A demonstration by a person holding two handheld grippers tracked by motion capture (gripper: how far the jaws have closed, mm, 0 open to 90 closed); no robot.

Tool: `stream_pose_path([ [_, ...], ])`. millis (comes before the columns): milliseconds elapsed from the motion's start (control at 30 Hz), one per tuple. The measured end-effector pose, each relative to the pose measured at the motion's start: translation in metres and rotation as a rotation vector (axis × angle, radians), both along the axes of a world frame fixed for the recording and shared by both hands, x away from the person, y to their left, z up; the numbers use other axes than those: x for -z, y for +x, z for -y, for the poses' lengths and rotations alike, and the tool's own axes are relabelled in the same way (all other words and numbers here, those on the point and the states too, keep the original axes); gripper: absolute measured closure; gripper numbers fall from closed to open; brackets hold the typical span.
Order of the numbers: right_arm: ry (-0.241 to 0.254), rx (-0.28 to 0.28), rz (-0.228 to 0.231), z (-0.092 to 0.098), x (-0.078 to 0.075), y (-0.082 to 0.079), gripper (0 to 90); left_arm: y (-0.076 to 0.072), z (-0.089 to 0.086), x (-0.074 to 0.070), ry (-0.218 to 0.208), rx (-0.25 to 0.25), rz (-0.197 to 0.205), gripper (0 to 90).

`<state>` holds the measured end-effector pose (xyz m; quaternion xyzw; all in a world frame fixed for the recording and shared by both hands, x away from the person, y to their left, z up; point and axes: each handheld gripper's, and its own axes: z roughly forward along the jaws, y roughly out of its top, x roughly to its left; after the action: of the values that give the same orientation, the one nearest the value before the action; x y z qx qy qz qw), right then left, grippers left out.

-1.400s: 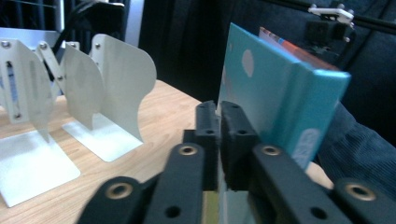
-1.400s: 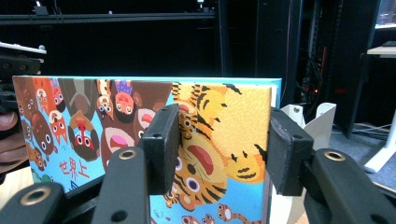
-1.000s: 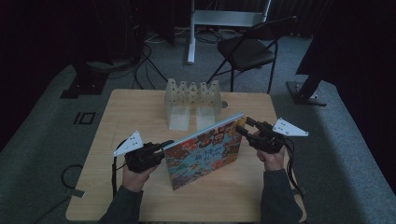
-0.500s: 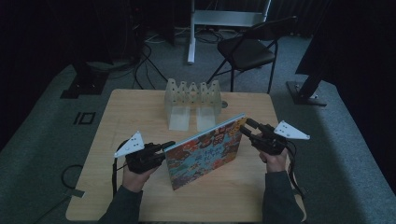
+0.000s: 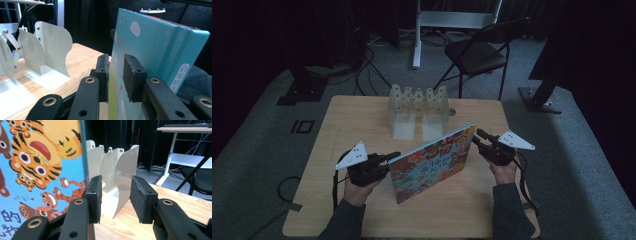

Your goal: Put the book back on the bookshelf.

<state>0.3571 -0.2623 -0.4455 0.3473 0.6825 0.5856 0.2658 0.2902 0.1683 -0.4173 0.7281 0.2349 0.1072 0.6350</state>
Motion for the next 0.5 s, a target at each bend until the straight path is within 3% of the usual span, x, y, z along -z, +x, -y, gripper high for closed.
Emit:
stream_pose_path([
  [500,0.018,0.006,-0.04,0.0,0.013,0.011,58.6,-0.002,0.0,0.002,-0.009,0.004,0.003,74.0],
])
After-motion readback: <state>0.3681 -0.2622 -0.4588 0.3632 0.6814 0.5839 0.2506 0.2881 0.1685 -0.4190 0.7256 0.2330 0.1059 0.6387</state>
